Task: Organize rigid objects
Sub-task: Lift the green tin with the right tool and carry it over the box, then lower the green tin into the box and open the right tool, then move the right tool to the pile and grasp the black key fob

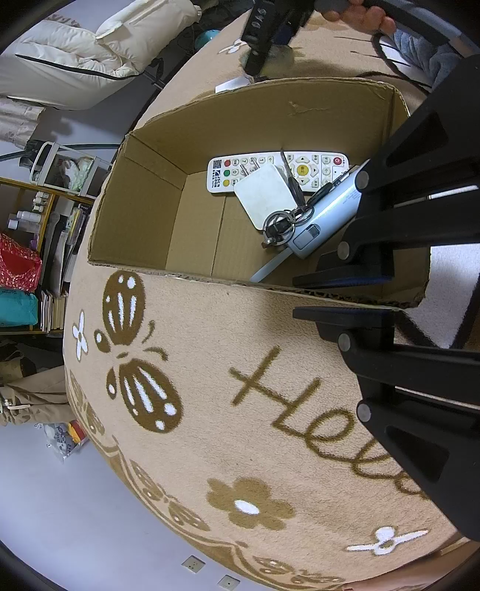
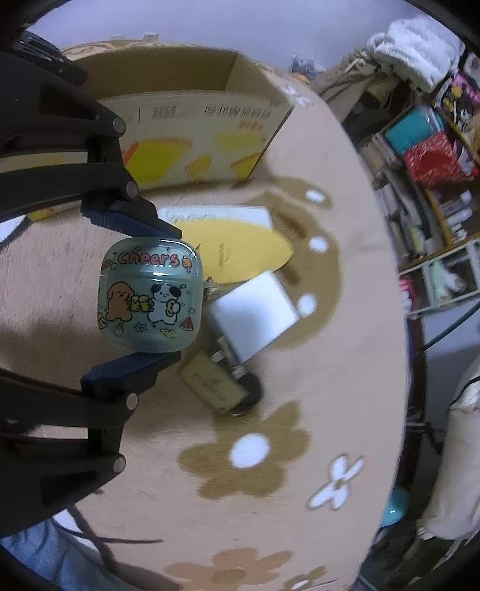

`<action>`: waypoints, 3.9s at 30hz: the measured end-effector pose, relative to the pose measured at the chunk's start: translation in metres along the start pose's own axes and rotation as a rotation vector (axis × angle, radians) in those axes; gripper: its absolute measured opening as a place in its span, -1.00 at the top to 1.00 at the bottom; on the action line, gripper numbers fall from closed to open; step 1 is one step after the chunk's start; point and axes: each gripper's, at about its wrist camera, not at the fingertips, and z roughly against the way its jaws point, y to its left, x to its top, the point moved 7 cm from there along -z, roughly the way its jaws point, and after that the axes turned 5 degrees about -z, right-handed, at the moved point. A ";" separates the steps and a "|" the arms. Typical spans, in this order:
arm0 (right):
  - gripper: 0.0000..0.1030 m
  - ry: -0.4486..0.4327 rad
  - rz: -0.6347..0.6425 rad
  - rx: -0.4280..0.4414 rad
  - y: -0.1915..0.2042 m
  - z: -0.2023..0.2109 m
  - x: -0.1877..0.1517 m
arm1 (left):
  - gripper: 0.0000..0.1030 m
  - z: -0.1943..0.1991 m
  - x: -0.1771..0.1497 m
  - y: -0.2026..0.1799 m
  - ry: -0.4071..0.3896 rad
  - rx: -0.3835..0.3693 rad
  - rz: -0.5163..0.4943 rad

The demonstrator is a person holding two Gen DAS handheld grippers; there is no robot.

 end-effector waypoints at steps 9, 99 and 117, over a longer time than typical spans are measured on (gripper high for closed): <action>-0.19 -0.040 0.033 0.051 0.017 0.019 0.015 | 0.83 0.000 0.000 0.000 0.001 0.003 -0.003; -0.84 -0.069 0.462 0.084 0.114 0.027 -0.010 | 0.80 0.000 0.000 0.001 0.007 -0.014 0.015; -0.84 -0.112 0.258 -0.012 0.015 0.005 0.045 | 0.79 -0.001 0.001 0.001 0.008 -0.011 0.012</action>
